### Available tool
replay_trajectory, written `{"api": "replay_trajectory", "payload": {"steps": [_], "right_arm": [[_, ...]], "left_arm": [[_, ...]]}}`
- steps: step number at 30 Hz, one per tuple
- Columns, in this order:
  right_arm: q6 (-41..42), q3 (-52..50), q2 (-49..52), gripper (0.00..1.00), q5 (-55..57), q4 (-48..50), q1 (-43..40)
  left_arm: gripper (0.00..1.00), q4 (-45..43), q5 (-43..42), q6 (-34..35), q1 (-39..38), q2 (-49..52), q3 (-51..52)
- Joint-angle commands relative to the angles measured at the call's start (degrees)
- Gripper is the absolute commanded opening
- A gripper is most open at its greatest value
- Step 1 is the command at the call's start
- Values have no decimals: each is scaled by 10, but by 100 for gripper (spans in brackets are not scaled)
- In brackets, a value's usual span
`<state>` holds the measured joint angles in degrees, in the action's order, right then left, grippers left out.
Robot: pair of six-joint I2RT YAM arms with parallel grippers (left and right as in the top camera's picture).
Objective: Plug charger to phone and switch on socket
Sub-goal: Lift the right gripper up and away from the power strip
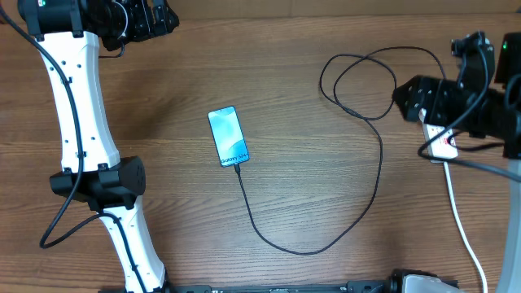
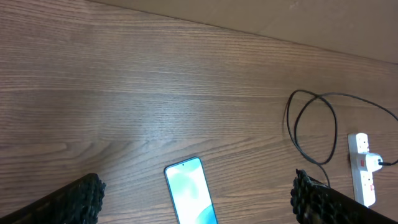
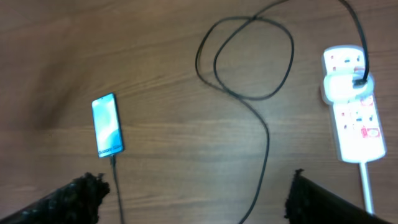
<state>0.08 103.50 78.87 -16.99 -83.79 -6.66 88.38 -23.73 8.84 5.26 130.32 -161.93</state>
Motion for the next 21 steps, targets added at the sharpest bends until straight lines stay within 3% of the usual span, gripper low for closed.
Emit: {"api": "replay_trajectory", "payload": {"steps": [1, 21], "right_arm": [[10, 11, -5, 100, -2, -9, 2], [9, 0, -3, 100, 19, 22, 2]], "left_arm": [[100, 1, 4, -5, -2, -7, -1], [100, 1, 4, -5, -2, -7, -1]]}}
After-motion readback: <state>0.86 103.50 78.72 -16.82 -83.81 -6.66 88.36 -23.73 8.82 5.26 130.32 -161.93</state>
